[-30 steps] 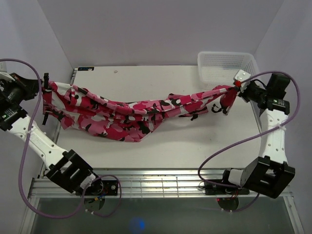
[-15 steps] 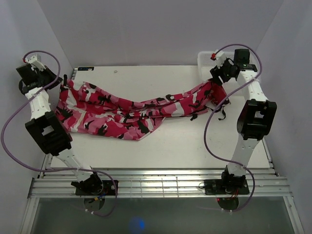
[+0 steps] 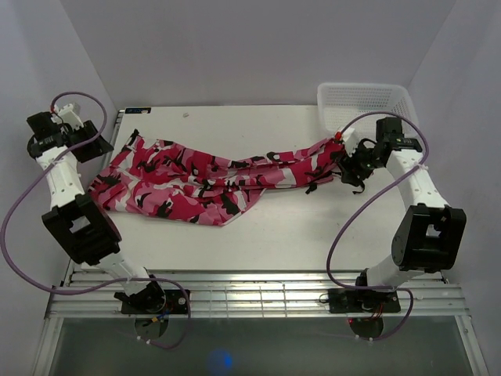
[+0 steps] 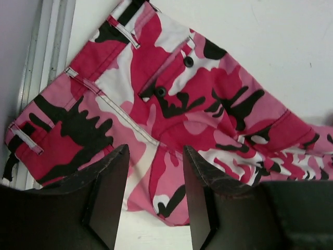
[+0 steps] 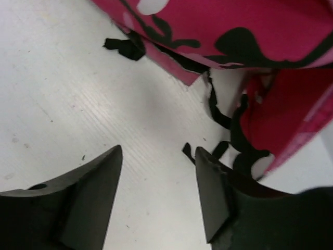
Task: Fold and stack the trousers
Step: Flatten the trousers out
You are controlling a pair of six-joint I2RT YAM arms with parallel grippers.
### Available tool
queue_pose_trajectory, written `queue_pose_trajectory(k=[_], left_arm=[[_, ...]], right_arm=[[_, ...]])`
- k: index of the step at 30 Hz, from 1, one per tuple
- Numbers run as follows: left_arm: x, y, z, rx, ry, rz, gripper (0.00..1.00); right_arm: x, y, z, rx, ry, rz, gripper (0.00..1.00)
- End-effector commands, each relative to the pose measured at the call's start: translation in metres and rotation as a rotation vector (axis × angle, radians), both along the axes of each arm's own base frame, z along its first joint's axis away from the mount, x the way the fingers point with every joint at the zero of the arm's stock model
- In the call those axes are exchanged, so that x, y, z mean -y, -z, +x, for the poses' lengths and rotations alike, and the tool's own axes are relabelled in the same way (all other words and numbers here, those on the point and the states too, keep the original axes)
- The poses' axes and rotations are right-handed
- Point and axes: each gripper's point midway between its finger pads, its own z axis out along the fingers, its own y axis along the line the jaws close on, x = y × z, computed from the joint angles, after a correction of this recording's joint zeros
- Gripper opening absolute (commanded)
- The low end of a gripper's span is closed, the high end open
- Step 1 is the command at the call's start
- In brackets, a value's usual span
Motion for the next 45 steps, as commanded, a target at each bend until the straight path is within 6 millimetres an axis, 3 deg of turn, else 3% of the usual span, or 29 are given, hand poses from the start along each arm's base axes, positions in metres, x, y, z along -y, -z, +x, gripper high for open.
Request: queue_pose_trajectory(k=[1,3,7,9,19,24,27,29,31,33,38,43,45], left_arm=[[0.035,-0.001,-0.048,-0.028,0.101,0.021,0.56],[0.046,0.012,-0.061,-0.05,0.118,-0.006,0.56],[0.055,0.037,-0.073,-0.102,0.115,-0.059,0.55],[0.057,0.049,-0.078,-0.118,0.109,-0.065,0.54],[0.054,0.061,-0.08,-0.149,0.1,-0.062,0.55],[0.048,0.068,-0.081,-0.175,0.083,-0.042,0.54],[0.043,0.079,-0.085,-0.211,0.074,-0.021,0.54],[0.041,0.091,-0.089,-0.244,0.08,-0.003,0.54],[0.04,0.1,-0.094,-0.266,0.091,0.009,0.54],[0.035,0.108,-0.097,-0.292,0.099,0.035,0.54],[0.022,0.117,-0.1,-0.322,0.097,0.072,0.54],[0.014,0.128,-0.098,-0.351,0.078,0.078,0.54],[0.011,0.133,-0.099,-0.364,0.071,0.081,0.54]], right_arm=[[-0.019,0.03,-0.028,-0.071,-0.084,0.038,0.58],[-0.022,0.051,-0.031,-0.105,-0.07,0.021,0.54],[-0.023,0.066,0.007,-0.042,0.034,0.051,0.56],[-0.037,0.07,0.024,0.006,0.031,0.07,0.56],[-0.053,0.097,0.057,0.023,0.052,0.044,0.64],[-0.056,0.126,0.055,-0.059,0.041,0.013,0.65],[-0.05,0.137,0.052,-0.064,0.037,-0.028,0.53],[-0.045,0.14,0.05,-0.059,0.035,-0.059,0.25],[-0.043,0.134,0.046,-0.052,0.025,-0.069,0.08],[-0.044,0.127,0.037,-0.056,-0.001,-0.061,0.08],[-0.04,0.076,0.013,-0.009,-0.066,-0.046,0.08],[-0.017,0.042,-0.009,0.007,-0.101,-0.063,0.08],[0.004,0.038,-0.02,-0.02,-0.064,-0.062,0.08]])
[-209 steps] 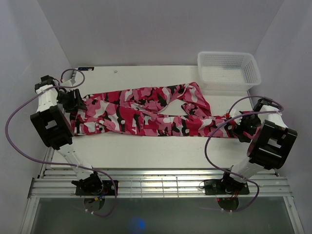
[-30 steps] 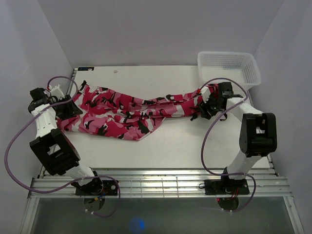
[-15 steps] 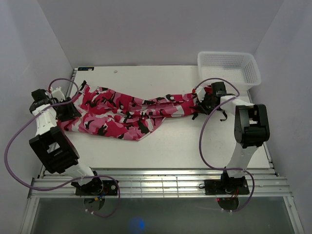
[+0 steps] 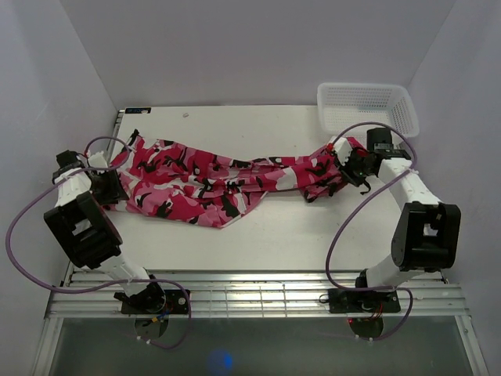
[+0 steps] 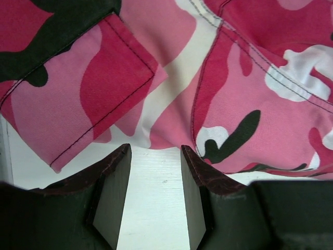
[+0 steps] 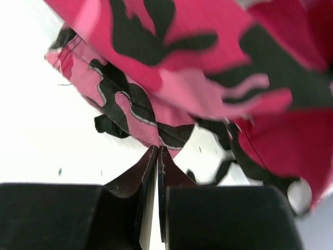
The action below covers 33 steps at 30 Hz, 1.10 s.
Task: Fold and stack the trousers
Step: Flatten the trousers out
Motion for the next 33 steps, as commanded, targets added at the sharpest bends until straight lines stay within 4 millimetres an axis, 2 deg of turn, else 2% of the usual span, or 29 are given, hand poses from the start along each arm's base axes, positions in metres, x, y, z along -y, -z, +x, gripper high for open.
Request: queue_pose_trajectory(k=[1,5,6,7,8,10,11,12,14,15,17,19,20,21,22,23,24,25,26,27,28,29,31,33], left_arm=[[-0.014,0.0,0.004,0.01,-0.008,0.05,0.54],[-0.022,0.009,0.005,-0.002,-0.021,0.058,0.54],[-0.023,0.011,0.006,-0.009,-0.024,0.056,0.53],[-0.025,0.016,0.006,-0.019,-0.025,0.053,0.53],[-0.027,0.018,0.006,-0.026,-0.029,0.057,0.53],[-0.03,0.025,0.007,-0.039,-0.036,0.051,0.53],[-0.031,0.028,0.007,-0.045,-0.039,0.053,0.53],[-0.032,0.03,0.007,-0.051,-0.042,0.054,0.53],[-0.034,0.034,0.008,-0.059,-0.045,0.055,0.53],[-0.036,0.039,0.008,-0.067,-0.053,0.056,0.53],[-0.037,0.042,0.008,-0.072,-0.054,0.054,0.52],[-0.033,0.044,0.009,-0.069,-0.047,0.036,0.52],[-0.032,0.043,0.01,-0.063,-0.047,0.03,0.52],[-0.028,0.04,0.01,-0.053,-0.039,0.017,0.52],[-0.027,0.039,0.01,-0.048,-0.04,0.011,0.52],[-0.026,0.037,0.009,-0.043,-0.038,0.01,0.52],[-0.025,0.035,0.009,-0.038,-0.039,0.009,0.53],[-0.025,0.032,0.01,-0.031,-0.038,0.012,0.53],[-0.025,0.031,0.009,-0.029,-0.04,0.013,0.53],[-0.024,0.031,0.008,-0.03,-0.041,0.012,0.53],[-0.022,0.03,0.008,-0.03,-0.041,0.008,0.53],[-0.022,0.028,0.008,-0.023,-0.041,0.007,0.53],[-0.02,0.025,0.007,-0.019,-0.043,0.001,0.53],[-0.019,0.021,0.008,-0.006,-0.044,0.0,0.54]], right_arm=[[0.025,-0.019,-0.025,-0.033,-0.024,-0.013,0.08],[0.065,-0.035,-0.028,-0.017,0.021,-0.042,0.08],[0.084,-0.039,-0.03,-0.013,0.062,-0.048,0.08],[0.094,-0.039,-0.035,-0.027,0.057,-0.058,0.08],[0.115,-0.05,-0.033,-0.006,0.101,-0.064,0.08],[0.133,-0.054,-0.042,-0.029,0.104,-0.066,0.08],[0.151,-0.057,-0.047,-0.033,0.14,-0.068,0.08],[0.161,-0.068,-0.045,-0.015,0.151,-0.077,0.08],[0.173,-0.069,-0.056,-0.046,0.141,-0.072,0.08],[0.188,-0.078,-0.057,-0.027,0.149,-0.095,0.08],[0.197,-0.076,-0.068,-0.073,0.173,-0.067,0.08],[0.185,-0.073,-0.079,-0.138,0.157,0.012,0.08],[0.178,-0.07,-0.084,-0.159,0.182,0.053,0.14],[0.167,-0.065,-0.089,-0.18,0.203,0.103,0.23],[0.144,-0.054,-0.104,-0.211,0.208,0.185,0.43],[0.126,-0.047,-0.11,-0.236,0.201,0.222,0.55],[0.116,-0.04,-0.107,-0.243,0.257,0.252,0.67],[0.105,-0.04,-0.108,-0.211,0.282,0.256,0.81],[0.084,-0.019,-0.118,-0.263,0.292,0.278,0.87],[0.078,-0.013,-0.114,-0.251,0.333,0.278,0.9],[0.078,-0.019,-0.094,-0.169,0.437,0.296,0.94],[0.065,-0.006,-0.096,-0.193,0.455,0.282,0.95],[0.061,-0.003,-0.082,-0.163,0.52,0.292,0.94],[0.05,0.005,-0.082,-0.235,0.606,0.332,0.91]])
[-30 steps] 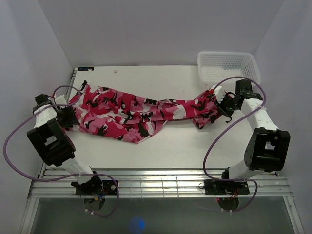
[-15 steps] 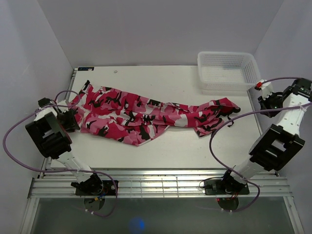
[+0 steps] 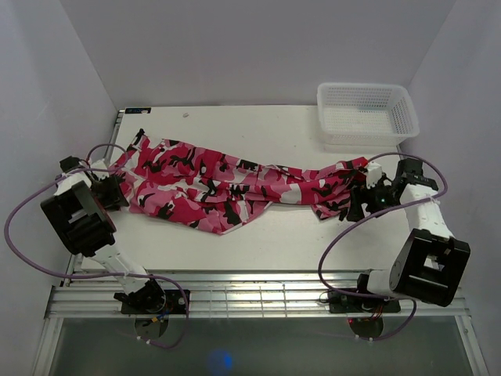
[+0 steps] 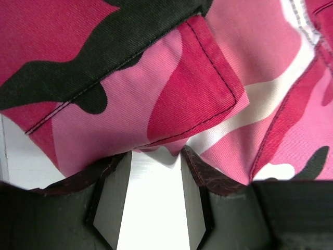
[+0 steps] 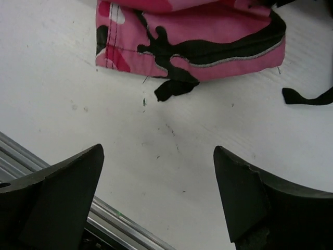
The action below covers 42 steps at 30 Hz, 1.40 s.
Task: Fold and stack the trousers
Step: Flatten the trousers out
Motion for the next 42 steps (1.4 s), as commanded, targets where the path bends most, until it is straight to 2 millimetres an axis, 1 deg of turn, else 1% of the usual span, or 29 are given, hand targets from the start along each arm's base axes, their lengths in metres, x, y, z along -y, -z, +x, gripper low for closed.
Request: queue_pose_trajectory(k=[1,3,4,7,8,11,12,15,18,20,21,22,23,24,25,27,28,29,30,31,32,33,34,35,37,38,40,41,42], left_arm=[[0.0,-0.029,0.008,0.092,-0.004,0.014,0.54],[0.0,-0.029,0.009,0.092,-0.011,0.011,0.54],[0.0,-0.028,0.009,0.091,-0.015,0.009,0.54],[0.002,-0.028,0.009,0.092,-0.016,-0.003,0.54],[0.001,-0.028,0.01,0.092,-0.017,-0.001,0.54],[0.001,-0.027,0.008,0.089,-0.016,0.007,0.54],[0.001,-0.025,0.006,0.088,-0.017,0.007,0.54],[0.001,-0.025,0.004,0.091,-0.015,0.008,0.54],[0.001,-0.02,-0.001,0.082,-0.017,0.011,0.54],[-0.003,-0.017,-0.004,0.069,-0.029,0.026,0.54],[-0.006,-0.017,-0.005,0.067,-0.033,0.035,0.55],[-0.009,-0.017,-0.006,0.062,-0.035,0.042,0.55],[-0.014,-0.018,-0.007,0.061,-0.042,0.05,0.56],[-0.018,-0.016,-0.009,0.053,-0.038,0.06,0.56],[-0.024,-0.016,-0.012,0.05,-0.042,0.067,0.57],[-0.031,-0.011,-0.013,0.04,-0.033,0.084,0.57],[-0.033,-0.009,-0.014,0.034,-0.032,0.087,0.57],[-0.037,-0.007,-0.014,0.032,-0.036,0.089,0.55],[-0.039,-0.003,-0.014,0.029,-0.035,0.089,0.54],[-0.04,0.005,-0.015,0.009,-0.038,0.083,0.52],[-0.04,0.009,-0.015,0.003,-0.041,0.077,0.5],[-0.042,0.01,-0.013,0.002,-0.044,0.076,0.45],[-0.041,0.018,-0.013,-0.014,-0.048,0.062,0.42],[-0.042,0.02,-0.013,-0.019,-0.053,0.057,0.39],[-0.043,0.024,-0.013,-0.027,-0.062,0.056,0.33],[-0.043,0.027,-0.013,-0.035,-0.065,0.05,0.31],[-0.044,0.027,-0.013,-0.038,-0.067,0.053,0.28],[-0.045,0.027,-0.014,-0.039,-0.066,0.059,0.27],[-0.045,0.027,-0.014,-0.04,-0.063,0.061,0.26]], right_arm=[[0.001,0.001,0.045,0.022,0.258,0.048,0.91],[-0.005,0.014,0.045,-0.055,0.323,0.077,0.89],[-0.006,0.026,0.044,-0.103,0.351,0.09,0.88],[-0.013,0.042,0.052,-0.154,0.423,0.159,0.88],[-0.016,0.042,0.059,-0.143,0.43,0.182,0.88],[-0.021,0.054,0.062,-0.19,0.511,0.228,0.88],[-0.021,0.054,0.069,-0.17,0.539,0.24,0.88],[-0.022,0.066,0.067,-0.185,0.601,0.238,0.88],[-0.029,0.075,0.07,-0.193,0.619,0.245,0.79],[-0.032,0.085,0.067,-0.231,0.617,0.236,0.48],[-0.031,0.085,0.069,-0.235,0.607,0.23,0.36],[-0.031,0.088,0.066,-0.257,0.597,0.219,0.17],[-0.029,0.089,0.059,-0.275,0.561,0.188,0.1],[-0.023,0.082,0.064,-0.26,0.556,0.181,0.08],[-0.019,0.073,0.059,-0.256,0.528,0.16,0.08],[-0.002,0.057,0.061,-0.203,0.477,0.114,0.08],[0.008,0.035,0.073,-0.137,0.453,0.095,0.08],[0.02,0.025,0.074,-0.118,0.448,0.078,0.08],[0.027,0.019,0.063,-0.127,0.389,0.043,0.08],[0.037,0.0,0.07,-0.078,0.366,0.02,0.08],[0.053,-0.005,0.067,-0.07,0.372,-0.01,0.08],[0.059,-0.01,0.055,-0.099,0.359,-0.022,0.08],[0.069,-0.014,0.054,-0.076,0.307,-0.055,0.08],[0.09,-0.025,0.056,-0.051,0.322,-0.09,0.08],[0.107,-0.029,0.047,-0.075,0.275,-0.128,0.08],[0.127,-0.041,0.048,-0.058,0.293,-0.164,0.08],[0.138,-0.042,0.04,-0.106,0.277,-0.173,0.08],[0.15,-0.043,0.036,-0.113,0.263,-0.201,0.08],[0.158,-0.048,0.038,-0.106,0.255,-0.223,0.08]])
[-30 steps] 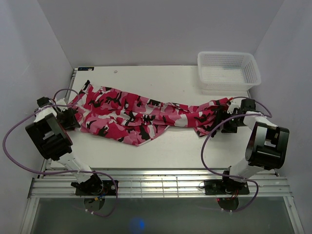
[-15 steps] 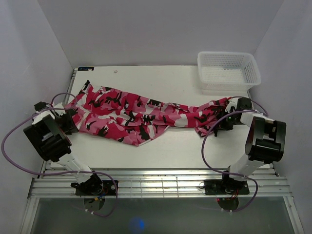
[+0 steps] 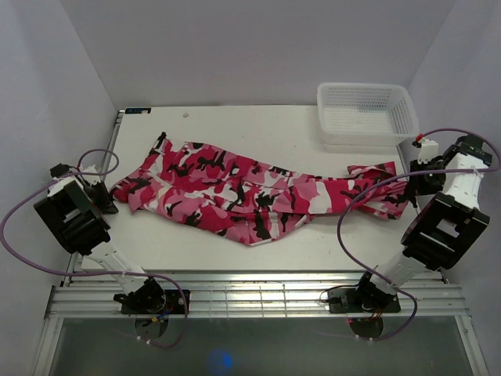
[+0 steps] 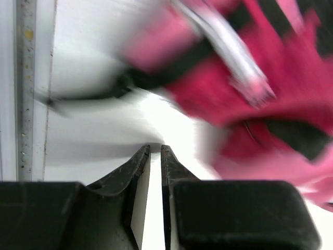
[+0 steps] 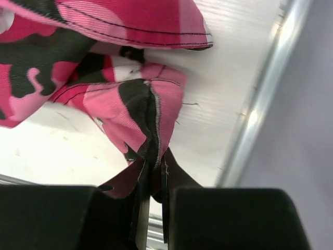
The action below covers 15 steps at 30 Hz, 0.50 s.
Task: Fold and stack the trousers
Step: Flatten the trousers out
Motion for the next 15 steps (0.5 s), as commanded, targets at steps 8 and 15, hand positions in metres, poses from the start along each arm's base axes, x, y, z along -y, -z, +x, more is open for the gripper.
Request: queue_pose_trajectory(k=[8,15], left_arm=[[0.013,-0.039,0.013,0.169,0.139,-0.023,0.42],[0.052,-0.107,0.04,0.398,0.377,-0.065,0.89]], right_arm=[[0.025,0.021,-0.051,-0.218,-0.212,-0.048,0.08],[0.018,0.039,-0.054,-0.24,-0.201,-0.01,0.08]])
